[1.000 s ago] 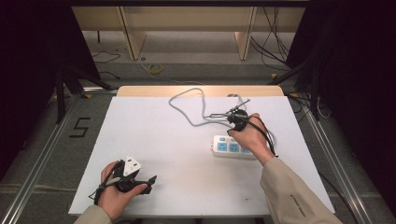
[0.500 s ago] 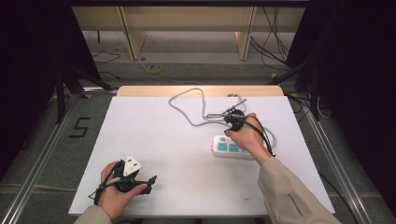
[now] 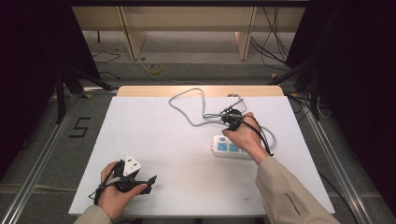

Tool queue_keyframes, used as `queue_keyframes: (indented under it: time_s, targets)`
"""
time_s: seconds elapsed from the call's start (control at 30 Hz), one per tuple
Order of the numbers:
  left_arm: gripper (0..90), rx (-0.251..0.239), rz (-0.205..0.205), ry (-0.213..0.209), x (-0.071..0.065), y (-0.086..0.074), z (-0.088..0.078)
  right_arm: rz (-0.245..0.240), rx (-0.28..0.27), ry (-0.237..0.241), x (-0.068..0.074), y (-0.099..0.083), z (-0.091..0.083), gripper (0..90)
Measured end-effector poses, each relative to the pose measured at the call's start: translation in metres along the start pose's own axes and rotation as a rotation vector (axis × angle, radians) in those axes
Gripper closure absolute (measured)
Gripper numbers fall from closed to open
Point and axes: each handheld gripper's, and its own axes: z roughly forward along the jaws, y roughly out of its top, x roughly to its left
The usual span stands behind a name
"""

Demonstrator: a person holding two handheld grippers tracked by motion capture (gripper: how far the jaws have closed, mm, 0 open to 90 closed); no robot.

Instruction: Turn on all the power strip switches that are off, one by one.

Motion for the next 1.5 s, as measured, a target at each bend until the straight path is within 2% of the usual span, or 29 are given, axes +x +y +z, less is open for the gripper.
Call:
queue_keyframes:
  time_s: [1.0, 1.5]
  targets:
    - [10.2, -0.004, 0.002, 0.0, 0.0, 0.0, 0.0, -0.007, 0.032, 0.008, 0.005, 0.005, 0.015, 90.0]
    - [10.2, -0.002, 0.003, -0.001, 0.0, 0.0, 0.0, -0.007, 0.056, 0.005, 0.006, 0.005, 0.018, 90.0]
